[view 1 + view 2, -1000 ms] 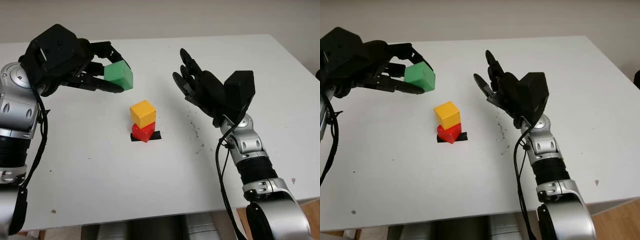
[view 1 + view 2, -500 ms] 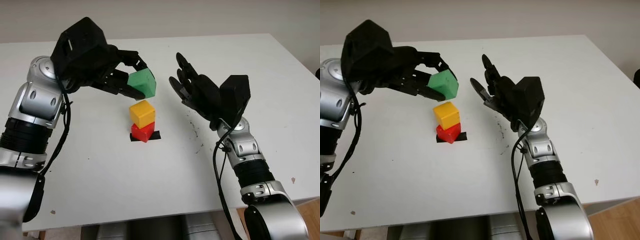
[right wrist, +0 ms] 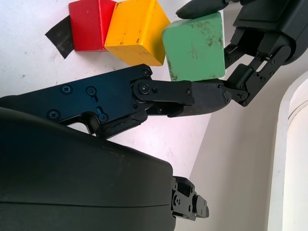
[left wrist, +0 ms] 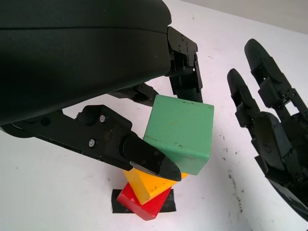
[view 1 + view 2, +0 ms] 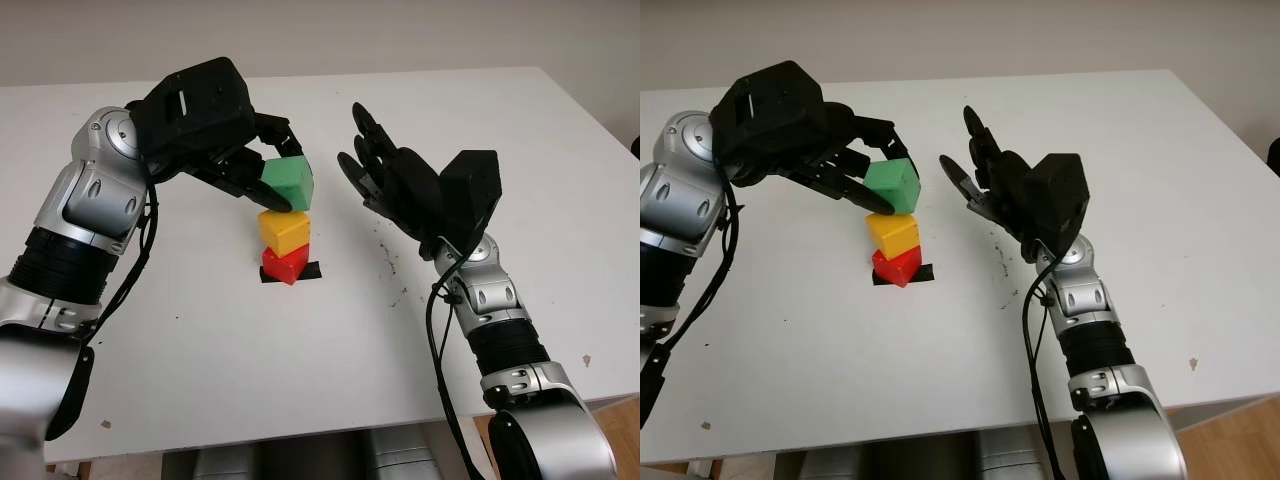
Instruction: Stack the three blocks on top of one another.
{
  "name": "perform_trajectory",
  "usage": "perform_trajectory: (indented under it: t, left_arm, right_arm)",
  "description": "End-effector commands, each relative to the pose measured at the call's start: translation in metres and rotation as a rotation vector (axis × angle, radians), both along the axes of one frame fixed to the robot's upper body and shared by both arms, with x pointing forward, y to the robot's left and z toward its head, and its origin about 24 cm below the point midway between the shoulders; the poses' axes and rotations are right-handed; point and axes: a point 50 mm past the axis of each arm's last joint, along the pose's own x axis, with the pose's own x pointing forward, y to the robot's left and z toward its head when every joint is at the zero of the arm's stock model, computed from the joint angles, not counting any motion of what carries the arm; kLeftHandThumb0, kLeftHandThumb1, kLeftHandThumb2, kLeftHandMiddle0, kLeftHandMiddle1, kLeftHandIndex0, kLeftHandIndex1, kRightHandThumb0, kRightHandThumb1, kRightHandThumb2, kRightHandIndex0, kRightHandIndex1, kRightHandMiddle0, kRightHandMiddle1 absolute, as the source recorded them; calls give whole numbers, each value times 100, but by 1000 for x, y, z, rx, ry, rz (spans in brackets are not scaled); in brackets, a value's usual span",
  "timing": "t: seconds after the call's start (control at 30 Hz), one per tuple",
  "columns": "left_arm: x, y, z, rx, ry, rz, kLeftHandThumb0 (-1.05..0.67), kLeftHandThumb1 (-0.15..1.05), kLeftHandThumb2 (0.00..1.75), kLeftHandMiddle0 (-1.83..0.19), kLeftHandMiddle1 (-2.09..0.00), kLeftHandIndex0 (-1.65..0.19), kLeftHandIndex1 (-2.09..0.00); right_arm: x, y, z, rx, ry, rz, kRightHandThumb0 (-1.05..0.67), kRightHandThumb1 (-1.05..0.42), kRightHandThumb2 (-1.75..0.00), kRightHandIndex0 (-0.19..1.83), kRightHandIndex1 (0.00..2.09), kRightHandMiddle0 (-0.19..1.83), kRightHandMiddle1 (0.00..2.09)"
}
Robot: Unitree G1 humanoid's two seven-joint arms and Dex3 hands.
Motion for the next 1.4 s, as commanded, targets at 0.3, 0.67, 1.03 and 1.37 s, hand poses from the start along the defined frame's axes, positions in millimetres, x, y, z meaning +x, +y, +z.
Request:
perform_trajectory:
  t: [0.3,0.67,1.03,1.37]
  left_arm:
    - [-3,-1,15,18,-26,-24,-32,101,5,-42,-12,-40,-163]
    - [-4,0,13,17,-12,-25,-33,102,5,-41,-13,-35,-166]
    - [-4,-1,10,70,-37,-25,-33,102,5,-43,-16,-33,-170]
    - [-5,-1,8,66,-26,-31,-32,102,5,-41,-17,-34,-164]
  right_arm:
    - [1,0,4,37,1,10,-71,-105,-46,-19,0,-19,4]
    - [0,0,6,51,7,13,-70,-105,-50,-19,0,-14,6]
    - [0,-1,4,48,15,7,-71,-105,-49,-19,0,-18,5]
    - [1,-1,5,47,18,9,-70,-105,-48,-19,0,-18,5]
